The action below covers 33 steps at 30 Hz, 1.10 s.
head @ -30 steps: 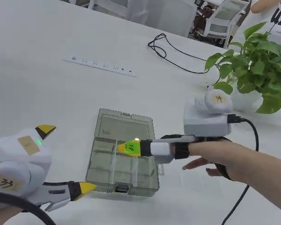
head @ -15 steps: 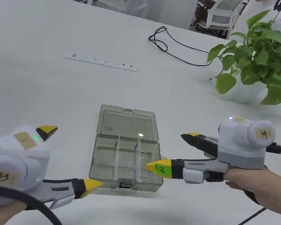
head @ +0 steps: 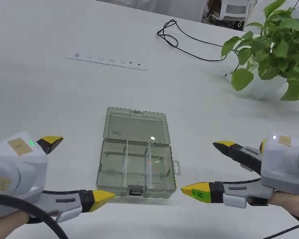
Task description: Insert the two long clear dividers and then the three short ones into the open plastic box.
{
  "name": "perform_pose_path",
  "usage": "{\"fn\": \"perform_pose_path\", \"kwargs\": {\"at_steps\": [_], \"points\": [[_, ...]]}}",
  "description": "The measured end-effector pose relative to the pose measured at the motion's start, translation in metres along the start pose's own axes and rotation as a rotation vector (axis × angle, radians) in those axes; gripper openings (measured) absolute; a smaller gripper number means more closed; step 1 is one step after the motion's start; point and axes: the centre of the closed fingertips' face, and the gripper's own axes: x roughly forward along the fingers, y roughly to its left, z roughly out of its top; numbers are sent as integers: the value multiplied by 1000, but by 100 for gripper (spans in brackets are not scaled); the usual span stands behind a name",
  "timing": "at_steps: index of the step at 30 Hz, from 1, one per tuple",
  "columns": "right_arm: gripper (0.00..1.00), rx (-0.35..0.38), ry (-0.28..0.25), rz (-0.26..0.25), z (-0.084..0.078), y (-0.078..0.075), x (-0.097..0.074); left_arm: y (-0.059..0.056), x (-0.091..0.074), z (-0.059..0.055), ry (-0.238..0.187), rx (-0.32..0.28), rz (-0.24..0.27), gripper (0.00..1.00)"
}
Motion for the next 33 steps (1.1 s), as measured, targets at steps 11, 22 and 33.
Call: {"fn": "perform_pose_path", "kwargs": {"at_steps": [11,22,33], "points": [[100,-76,111,35,-24,-12,-8,0,2,-3,13,-3,-6,99],[95,-239,260,122,-35,-14,9,0,2,-5,20,-5,-3,99],[71,-374,449,189,-55,-27,24,1,2,-3,12,-4,6,98]]}}
